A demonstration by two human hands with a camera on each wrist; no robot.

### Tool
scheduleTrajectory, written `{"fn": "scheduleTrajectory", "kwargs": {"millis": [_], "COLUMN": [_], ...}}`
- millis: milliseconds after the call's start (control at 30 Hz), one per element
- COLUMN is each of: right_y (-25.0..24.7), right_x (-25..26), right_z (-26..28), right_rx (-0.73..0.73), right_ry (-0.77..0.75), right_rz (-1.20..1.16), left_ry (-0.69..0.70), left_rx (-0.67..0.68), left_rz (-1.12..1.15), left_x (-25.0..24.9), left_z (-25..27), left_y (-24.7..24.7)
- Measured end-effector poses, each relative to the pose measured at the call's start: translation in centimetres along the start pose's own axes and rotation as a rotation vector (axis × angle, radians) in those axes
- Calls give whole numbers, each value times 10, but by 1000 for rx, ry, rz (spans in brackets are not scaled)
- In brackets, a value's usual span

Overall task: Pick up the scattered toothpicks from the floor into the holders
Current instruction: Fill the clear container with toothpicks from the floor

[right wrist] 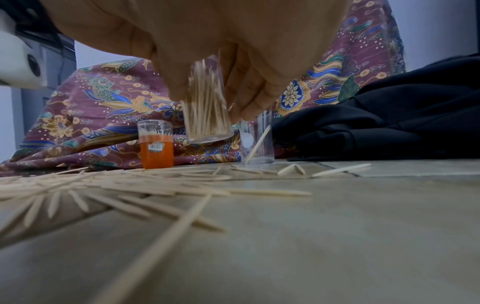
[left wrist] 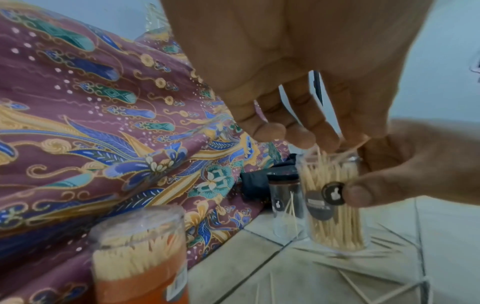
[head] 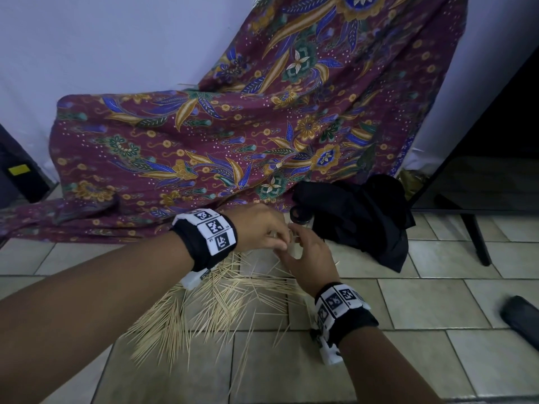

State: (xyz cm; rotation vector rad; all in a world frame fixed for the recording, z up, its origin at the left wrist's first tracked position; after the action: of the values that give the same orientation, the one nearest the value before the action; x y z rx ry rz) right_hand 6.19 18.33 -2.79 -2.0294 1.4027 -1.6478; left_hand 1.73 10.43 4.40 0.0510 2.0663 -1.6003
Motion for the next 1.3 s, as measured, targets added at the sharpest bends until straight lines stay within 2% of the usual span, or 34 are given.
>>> {"fn": "scheduleTrajectory", "kwargs": {"millis": [133, 267, 467, 600, 733, 900, 967, 1067, 1200, 1300], "right_y": [2, 2, 1, -1, -1, -4, -5, -4, -4, -3], "right_x": [1, -1, 0, 0, 0, 2, 1, -2, -1, 0], "right_z": [0, -1, -2, -3, -3, -3, -4, -3, -4, -3], "right_rx": [2, -7, -13, -27, -24, -34, -41, -38, -28, -12], "right_ry": [-14, -15, -16, -17, -12, -9, -12, 1, 12, 17], "right_rz": [-2, -16, -30, -25, -25, -37, -33, -21, -24, -11], "left_ry": [-13, -38, 16, -56, -84, -83, -83, -94, -119, -78], "left_rx": [10, -41, 13, -23, 5, -100, -68, 62, 50, 120], "left_rz": [-59, -82, -44, -46, -105, -52, -53, -141, -118, -207], "left_x": [4, 11, -2, 13, 22, 23, 25, 28, 34, 33], "left_z": [-2, -4, -8, -11, -10, -9, -5, 4, 7, 13], "left_y": [5, 0, 9, 5, 7, -5, -3, 9, 5, 13]}}
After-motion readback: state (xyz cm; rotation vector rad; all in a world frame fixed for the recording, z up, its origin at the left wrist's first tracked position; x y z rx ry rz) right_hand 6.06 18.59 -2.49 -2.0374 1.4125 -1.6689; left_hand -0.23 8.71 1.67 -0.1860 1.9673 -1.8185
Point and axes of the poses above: each hand's wrist, its own z-axis away from the middle knuckle, its own y-axis out of the palm, x = y × z, the point moved 10 cm from there along -z, towards the middle knuckle, and after that the axes turned 12 degrees about -x, right-handed, at the moved point
